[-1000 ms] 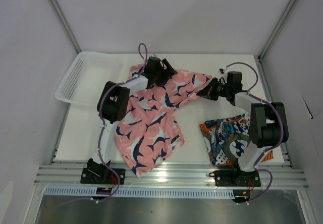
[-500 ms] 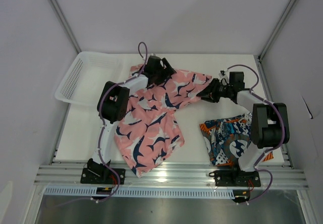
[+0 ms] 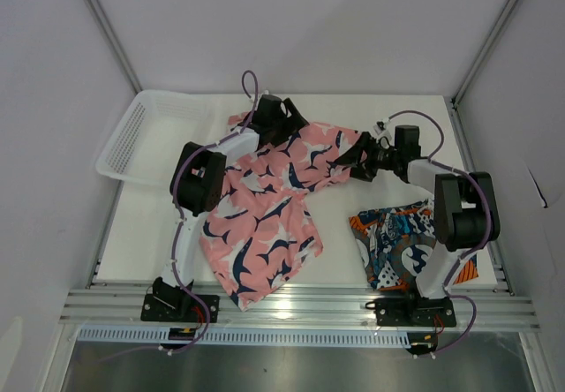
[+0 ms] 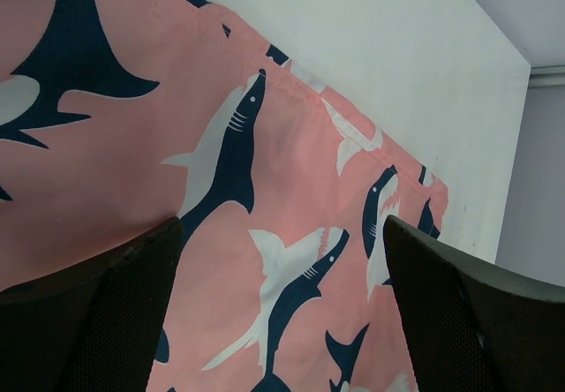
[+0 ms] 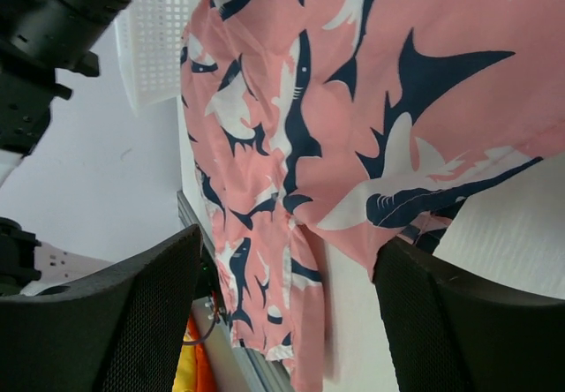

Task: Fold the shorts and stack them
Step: Flatten the shorts out

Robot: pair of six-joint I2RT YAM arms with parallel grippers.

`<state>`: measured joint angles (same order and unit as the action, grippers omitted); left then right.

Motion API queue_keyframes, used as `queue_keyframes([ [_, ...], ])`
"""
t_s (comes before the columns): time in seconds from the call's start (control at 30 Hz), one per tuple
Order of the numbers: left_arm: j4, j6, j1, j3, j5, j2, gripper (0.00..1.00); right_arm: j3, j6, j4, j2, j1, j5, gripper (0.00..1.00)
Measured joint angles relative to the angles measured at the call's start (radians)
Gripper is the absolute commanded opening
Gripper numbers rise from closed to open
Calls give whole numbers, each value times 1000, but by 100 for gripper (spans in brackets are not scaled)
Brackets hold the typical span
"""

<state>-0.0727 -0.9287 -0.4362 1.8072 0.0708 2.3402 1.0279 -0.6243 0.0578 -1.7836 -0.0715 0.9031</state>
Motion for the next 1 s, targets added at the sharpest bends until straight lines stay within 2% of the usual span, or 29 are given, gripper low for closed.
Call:
queue_keyframes([
  [0.33, 3, 7, 0, 4, 17, 2, 96, -76, -23, 193, -129, -24, 3, 79],
  [0.43, 1, 14, -1, 27, 23, 16, 96, -77, -25, 220, -148, -35, 3, 74],
  [0.47, -1, 14, -2, 43, 23, 27, 96, -79, -27, 235, -152, -39, 4, 69],
  [0.6, -6, 13, -3, 97, 23, 72, 96, -101, -38, 285, -159, -48, 13, 66],
  [0.8, -26, 9, -3, 113, 21, 95, 96, -131, -23, 254, -151, -73, 21, 66],
  [1.0, -46, -21, -1, 151, 21, 121, 96, -210, 13, 181, -66, -97, 21, 63],
])
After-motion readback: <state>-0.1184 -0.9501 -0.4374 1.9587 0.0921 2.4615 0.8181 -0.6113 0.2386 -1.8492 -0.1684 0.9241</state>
